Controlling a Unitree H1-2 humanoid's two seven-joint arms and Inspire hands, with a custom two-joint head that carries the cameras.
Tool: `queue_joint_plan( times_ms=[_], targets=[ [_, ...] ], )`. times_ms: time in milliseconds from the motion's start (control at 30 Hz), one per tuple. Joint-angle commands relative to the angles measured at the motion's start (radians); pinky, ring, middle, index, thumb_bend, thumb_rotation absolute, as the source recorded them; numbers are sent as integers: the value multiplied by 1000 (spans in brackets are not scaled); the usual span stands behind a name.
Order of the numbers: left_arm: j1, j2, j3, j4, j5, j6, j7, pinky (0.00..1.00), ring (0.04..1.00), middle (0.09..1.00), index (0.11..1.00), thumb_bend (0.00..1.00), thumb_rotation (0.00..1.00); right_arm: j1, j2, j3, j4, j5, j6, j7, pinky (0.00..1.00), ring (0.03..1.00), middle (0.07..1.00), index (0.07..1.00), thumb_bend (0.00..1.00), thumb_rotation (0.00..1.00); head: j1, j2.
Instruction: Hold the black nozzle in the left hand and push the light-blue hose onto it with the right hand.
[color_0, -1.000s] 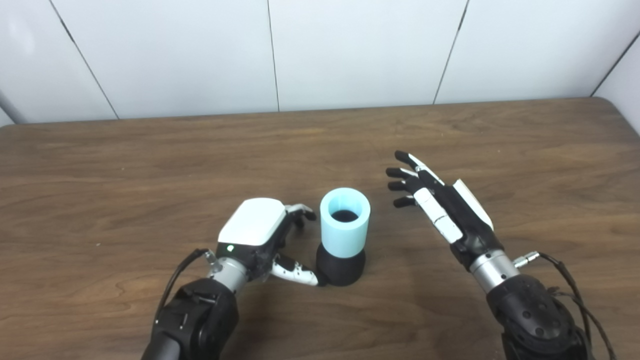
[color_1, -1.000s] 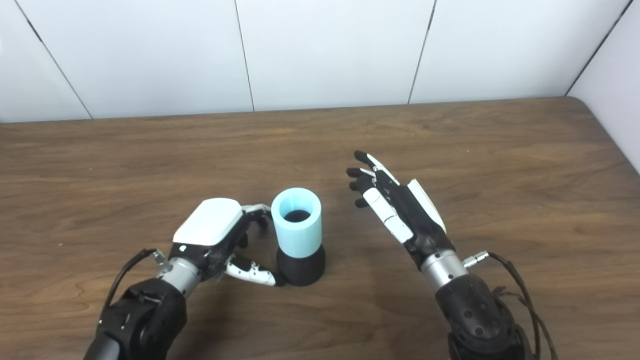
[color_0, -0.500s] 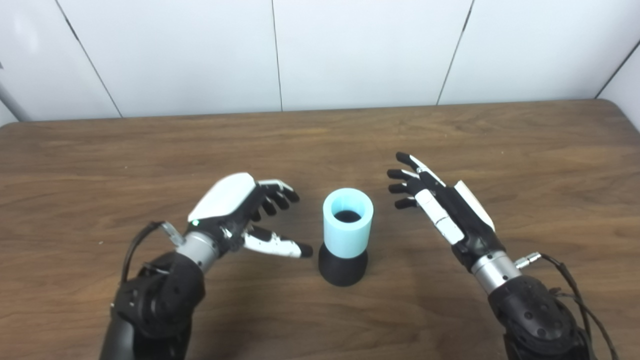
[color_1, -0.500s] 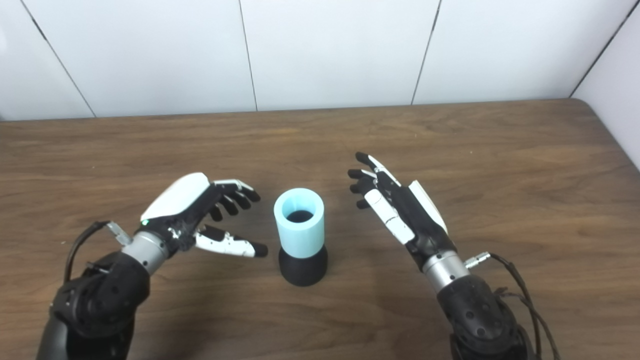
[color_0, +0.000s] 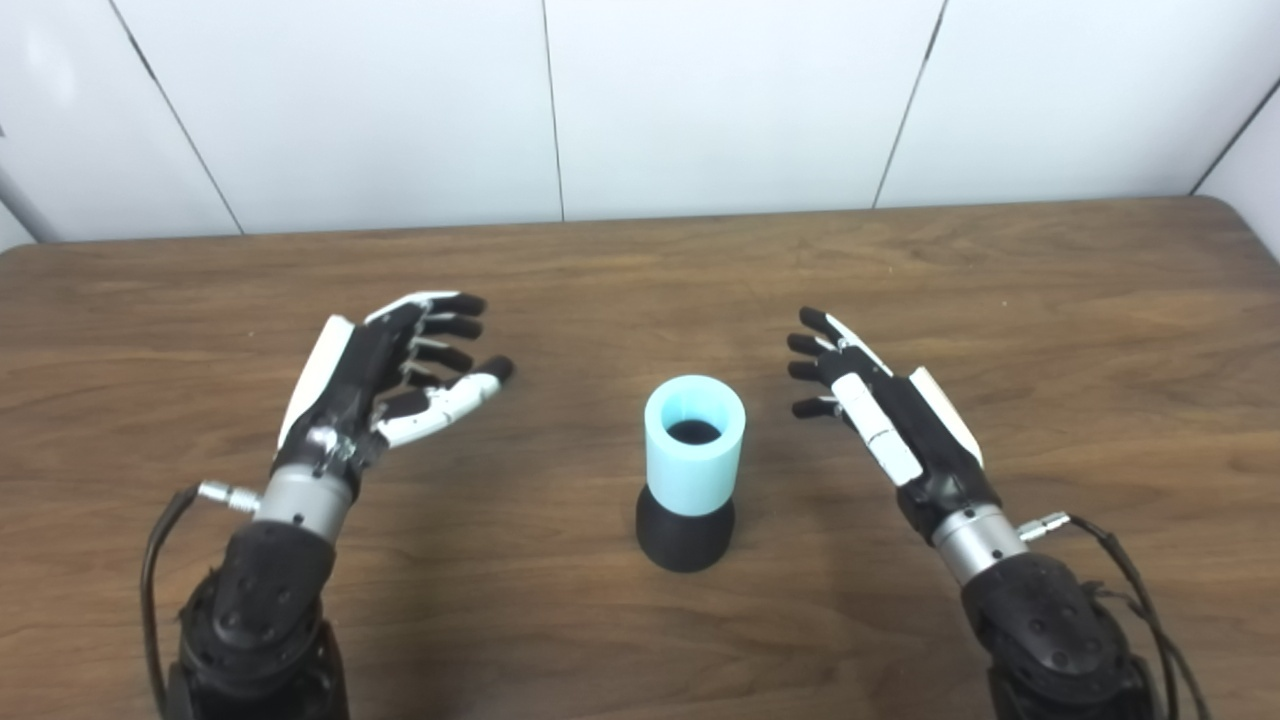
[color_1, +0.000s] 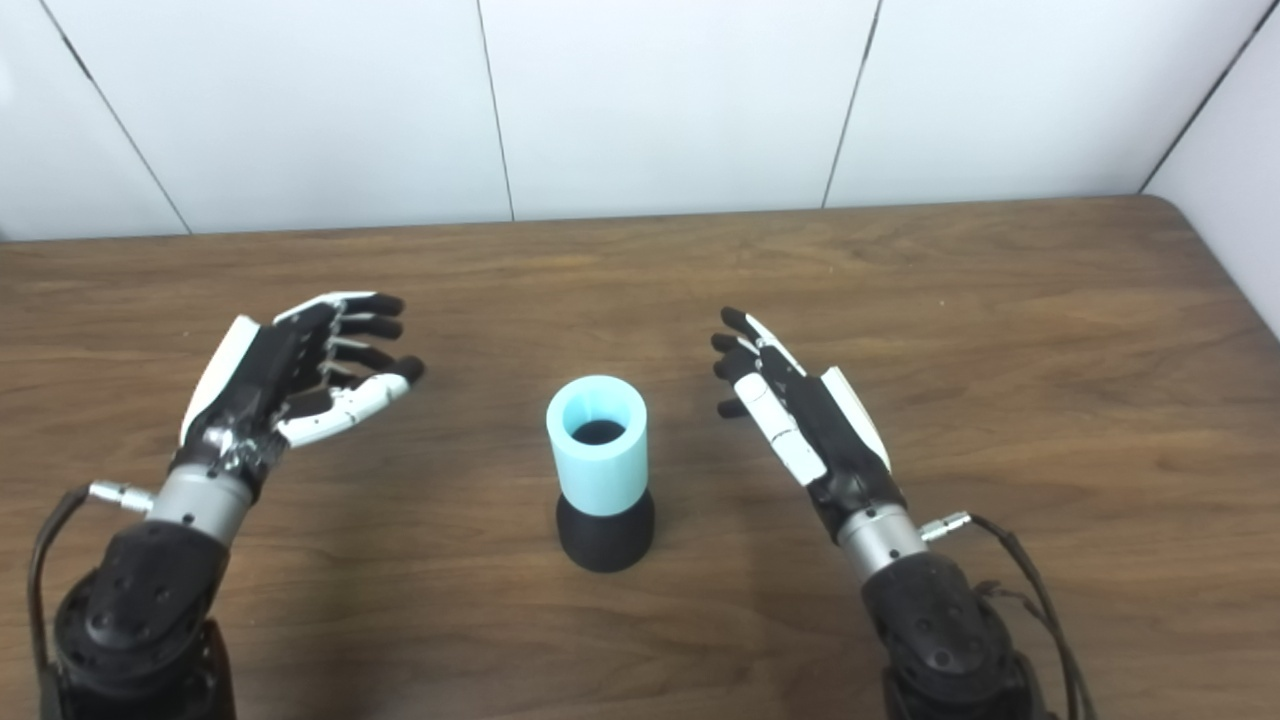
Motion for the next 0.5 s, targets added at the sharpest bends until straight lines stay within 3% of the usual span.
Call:
queue_joint_plan(
  times_ms=[0, 67, 167, 333, 467],
  targets=[
    [10, 11, -4, 14, -72, -76, 62, 664, 778, 841, 838, 406, 554, -6, 15, -10, -4, 20, -69, -32, 725, 876, 911, 945, 392, 988, -2, 1],
    [34, 22, -11, 40, -115, -109, 91, 742, 847, 905, 892, 404, 715, -4, 31, -14, 11, 26, -93, -51, 750, 897, 922, 959, 393, 995, -6, 2],
    [75, 26, -12, 84, -171, -161, 149, 830, 904, 941, 925, 465, 865, 1, 53, -21, 46, 33, -141, -81, 761, 904, 920, 952, 397, 1000, -7, 1],
    [116, 25, 4, 137, -277, -206, 219, 948, 969, 976, 950, 588, 937, 15, 68, -46, 114, 83, -237, -109, 871, 954, 963, 992, 434, 1000, -6, 2],
    [139, 36, 13, 196, -377, -300, 248, 986, 995, 998, 980, 572, 968, 27, 71, -61, 151, 124, -285, -114, 949, 974, 976, 982, 492, 1000, -11, 4]
  ],
)
